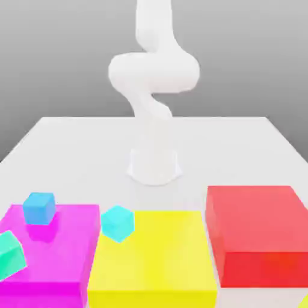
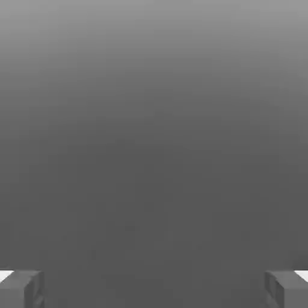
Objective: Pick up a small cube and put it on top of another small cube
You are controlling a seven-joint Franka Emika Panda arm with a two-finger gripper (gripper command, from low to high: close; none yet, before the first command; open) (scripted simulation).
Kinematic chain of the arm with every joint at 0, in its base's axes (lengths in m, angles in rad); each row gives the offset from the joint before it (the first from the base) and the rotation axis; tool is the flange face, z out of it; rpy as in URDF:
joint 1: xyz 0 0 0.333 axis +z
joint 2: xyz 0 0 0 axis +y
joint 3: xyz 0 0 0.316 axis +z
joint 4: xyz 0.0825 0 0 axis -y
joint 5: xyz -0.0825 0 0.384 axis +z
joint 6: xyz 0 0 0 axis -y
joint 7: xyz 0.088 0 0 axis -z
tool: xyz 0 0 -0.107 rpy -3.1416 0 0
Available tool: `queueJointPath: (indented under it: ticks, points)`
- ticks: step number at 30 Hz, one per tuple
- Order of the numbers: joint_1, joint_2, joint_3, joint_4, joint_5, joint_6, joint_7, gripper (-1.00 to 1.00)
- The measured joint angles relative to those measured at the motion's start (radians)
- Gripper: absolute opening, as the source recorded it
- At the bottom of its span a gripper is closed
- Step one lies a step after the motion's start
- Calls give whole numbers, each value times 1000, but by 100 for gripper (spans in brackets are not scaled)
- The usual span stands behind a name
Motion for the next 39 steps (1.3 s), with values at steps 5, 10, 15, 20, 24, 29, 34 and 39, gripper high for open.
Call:
queueJointPath:
  ticks: [5, 10, 15, 20, 24, 29, 34, 39]
  points:
    - [42, 187, 27, 41, 2, 31, -39, 0]
    - [78, 368, 61, 81, -3, 61, -73, 0]
    - [110, 549, 100, 120, -17, 91, -99, 0]
    - [165, 732, 130, 160, -48, 121, -114, 0]
    - [198, 878, 146, 192, -78, 144, -123, 0]
    - [247, 1062, 164, 233, -120, 172, -131, 0]
    - [299, 1246, 163, 273, -162, 223, -132, 0]
    - [317, 1345, 143, 296, -184, 293, -119, -100]
